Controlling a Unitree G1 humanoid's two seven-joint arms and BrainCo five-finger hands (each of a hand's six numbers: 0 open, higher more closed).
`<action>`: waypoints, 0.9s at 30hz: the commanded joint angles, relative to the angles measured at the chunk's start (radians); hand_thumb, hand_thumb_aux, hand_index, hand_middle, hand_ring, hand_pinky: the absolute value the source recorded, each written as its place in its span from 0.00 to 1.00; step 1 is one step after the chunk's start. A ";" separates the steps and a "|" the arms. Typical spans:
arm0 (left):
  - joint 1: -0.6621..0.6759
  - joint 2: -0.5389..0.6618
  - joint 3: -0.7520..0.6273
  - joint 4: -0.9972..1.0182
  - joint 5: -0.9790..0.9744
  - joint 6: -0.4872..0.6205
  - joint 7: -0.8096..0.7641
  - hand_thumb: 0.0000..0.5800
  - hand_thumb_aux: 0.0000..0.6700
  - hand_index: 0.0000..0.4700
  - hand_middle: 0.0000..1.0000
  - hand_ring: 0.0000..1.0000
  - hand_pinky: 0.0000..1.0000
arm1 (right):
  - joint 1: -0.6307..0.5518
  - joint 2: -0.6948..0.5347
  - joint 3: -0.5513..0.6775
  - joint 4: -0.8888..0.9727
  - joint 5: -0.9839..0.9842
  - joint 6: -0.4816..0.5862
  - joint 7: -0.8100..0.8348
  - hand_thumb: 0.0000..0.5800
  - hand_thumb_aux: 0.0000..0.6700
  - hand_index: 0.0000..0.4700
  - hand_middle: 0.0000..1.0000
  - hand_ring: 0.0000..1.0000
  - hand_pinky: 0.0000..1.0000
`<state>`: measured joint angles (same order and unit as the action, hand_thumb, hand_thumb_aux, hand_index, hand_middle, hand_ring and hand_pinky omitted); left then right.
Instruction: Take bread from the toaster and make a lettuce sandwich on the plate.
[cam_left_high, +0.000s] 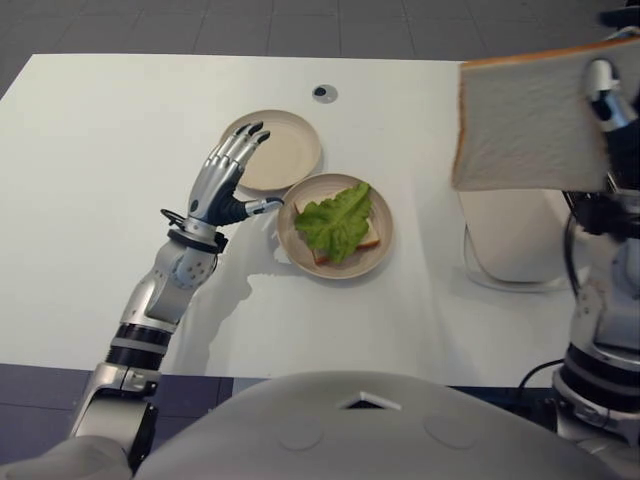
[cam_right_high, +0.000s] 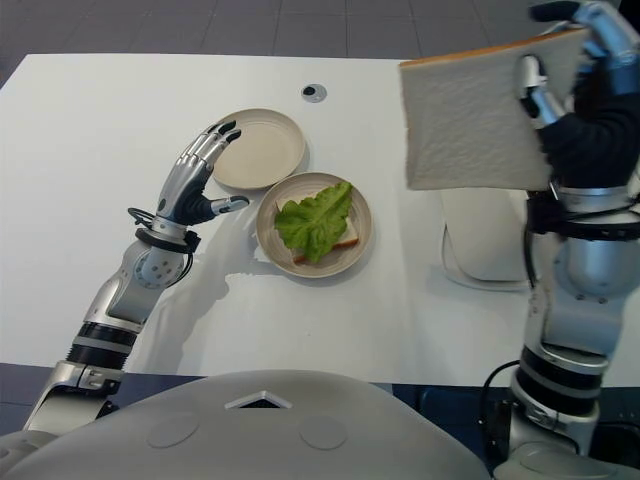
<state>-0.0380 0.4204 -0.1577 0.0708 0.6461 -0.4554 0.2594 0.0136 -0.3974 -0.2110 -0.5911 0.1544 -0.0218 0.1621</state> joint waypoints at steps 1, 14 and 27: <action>-0.036 -0.013 -0.022 0.045 -0.003 -0.019 -0.005 0.00 0.00 0.00 0.00 0.00 0.00 | -0.003 0.086 0.179 0.108 -0.060 0.034 0.013 1.00 1.00 1.00 1.00 1.00 1.00; -0.055 -0.001 -0.013 0.087 -0.012 -0.116 0.055 0.00 0.00 0.00 0.00 0.00 0.00 | -0.098 0.217 0.354 0.664 -0.230 -0.095 -0.009 1.00 1.00 1.00 1.00 1.00 1.00; 0.031 0.088 -0.237 0.012 0.012 -0.325 -0.238 0.04 0.02 0.02 0.00 0.00 0.00 | -0.172 0.218 0.445 0.840 -0.439 -0.185 -0.086 1.00 1.00 1.00 1.00 1.00 1.00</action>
<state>-0.0182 0.4829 -0.3598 0.0475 0.6480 -0.7933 0.0862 -0.1497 -0.1657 0.2149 0.2187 -0.2385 -0.1932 0.0919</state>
